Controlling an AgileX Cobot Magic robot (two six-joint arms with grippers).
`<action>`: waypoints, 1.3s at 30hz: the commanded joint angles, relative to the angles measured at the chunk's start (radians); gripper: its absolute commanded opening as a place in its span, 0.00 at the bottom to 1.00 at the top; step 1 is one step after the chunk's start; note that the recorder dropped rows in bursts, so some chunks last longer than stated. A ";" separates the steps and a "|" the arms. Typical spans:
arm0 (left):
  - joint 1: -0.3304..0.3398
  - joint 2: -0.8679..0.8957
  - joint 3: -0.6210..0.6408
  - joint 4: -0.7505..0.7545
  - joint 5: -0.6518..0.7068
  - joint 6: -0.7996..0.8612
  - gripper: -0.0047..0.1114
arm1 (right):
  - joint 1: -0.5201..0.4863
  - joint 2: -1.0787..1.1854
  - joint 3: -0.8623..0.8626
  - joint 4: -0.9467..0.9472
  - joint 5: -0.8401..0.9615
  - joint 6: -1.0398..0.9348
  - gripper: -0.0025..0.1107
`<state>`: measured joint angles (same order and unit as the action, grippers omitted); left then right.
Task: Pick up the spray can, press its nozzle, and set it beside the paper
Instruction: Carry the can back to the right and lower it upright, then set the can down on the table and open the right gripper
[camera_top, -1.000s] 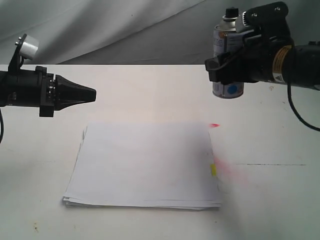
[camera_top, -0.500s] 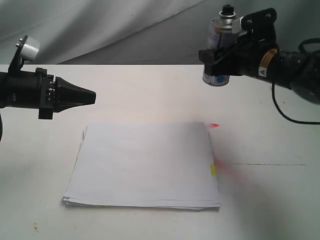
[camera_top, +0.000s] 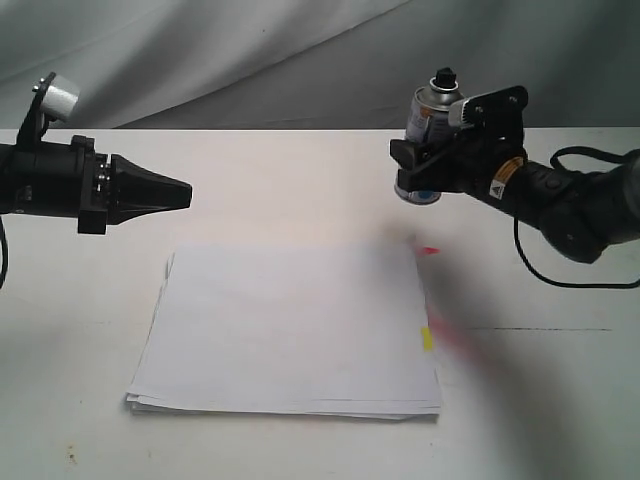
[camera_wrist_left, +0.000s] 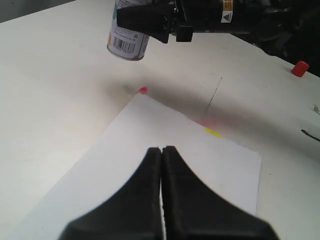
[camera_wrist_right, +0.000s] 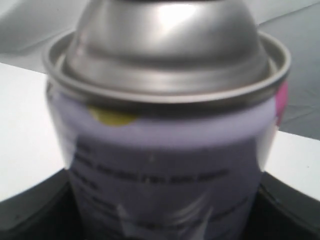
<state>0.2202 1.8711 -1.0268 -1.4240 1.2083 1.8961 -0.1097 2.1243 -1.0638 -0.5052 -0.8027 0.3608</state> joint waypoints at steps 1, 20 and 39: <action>0.001 -0.011 0.004 0.004 0.013 -0.013 0.04 | -0.009 0.021 -0.009 0.038 -0.061 -0.023 0.02; 0.001 -0.011 0.004 0.004 0.013 -0.013 0.04 | -0.009 0.032 -0.009 -0.054 0.063 -0.025 0.02; 0.001 -0.011 0.004 0.004 0.013 -0.013 0.04 | -0.009 0.032 -0.009 -0.086 0.134 -0.017 0.02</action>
<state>0.2202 1.8711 -1.0268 -1.4183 1.2083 1.8943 -0.1097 2.1679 -1.0638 -0.5925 -0.6328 0.3395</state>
